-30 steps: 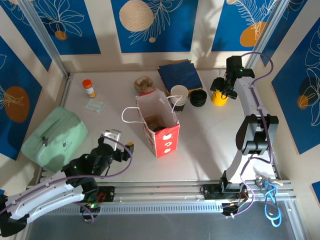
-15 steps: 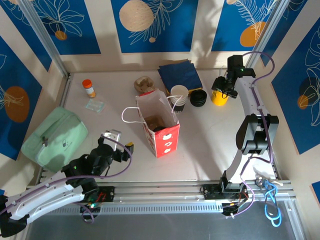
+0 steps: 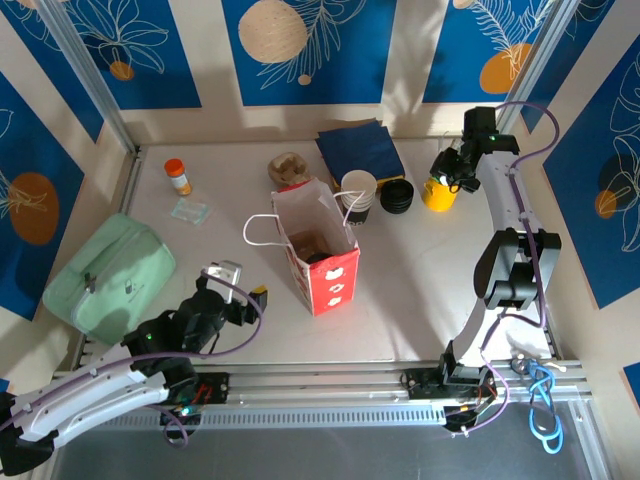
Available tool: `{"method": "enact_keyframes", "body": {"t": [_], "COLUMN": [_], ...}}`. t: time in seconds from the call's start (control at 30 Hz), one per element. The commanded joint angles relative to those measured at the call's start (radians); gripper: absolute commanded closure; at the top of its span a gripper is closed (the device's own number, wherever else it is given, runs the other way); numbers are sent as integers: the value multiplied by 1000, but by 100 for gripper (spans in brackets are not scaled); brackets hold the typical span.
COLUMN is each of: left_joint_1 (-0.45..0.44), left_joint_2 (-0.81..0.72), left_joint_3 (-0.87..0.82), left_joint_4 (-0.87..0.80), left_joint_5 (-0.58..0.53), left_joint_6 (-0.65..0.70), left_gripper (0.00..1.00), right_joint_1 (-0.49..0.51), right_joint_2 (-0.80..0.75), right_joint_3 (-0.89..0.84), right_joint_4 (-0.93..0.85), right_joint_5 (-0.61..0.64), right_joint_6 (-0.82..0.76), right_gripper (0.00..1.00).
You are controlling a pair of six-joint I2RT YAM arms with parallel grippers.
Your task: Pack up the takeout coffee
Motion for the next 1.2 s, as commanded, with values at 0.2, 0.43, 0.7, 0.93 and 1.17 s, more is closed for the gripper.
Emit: {"method": "enact_keyframes", "body": {"t": [0.2, 0.43, 0.7, 0.93, 1.17], "left_joint_1": [8, 10, 10, 11, 13], "left_joint_2": [-29, -34, -38, -38, -46], "left_joint_3": [-11, -11, -13, -9, -1], "left_joint_4": [19, 17, 16, 19, 4], "left_joint_5": [5, 6, 2, 3, -2], "left_joint_6": [-1, -1, 3, 12, 15], "left_gripper": [5, 5, 5, 5, 5], "right_joint_1": [-4, -1, 4, 7, 6], "right_joint_2": [46, 58, 57, 39, 1], "right_joint_3": [45, 45, 54, 76, 103], "right_joint_4": [-5, -3, -8, -27, -58], "right_joint_5": [-29, -32, -40, -39, -35], "right_joint_6": [6, 4, 4, -4, -11], "right_gripper": [49, 59, 70, 81, 86]}}
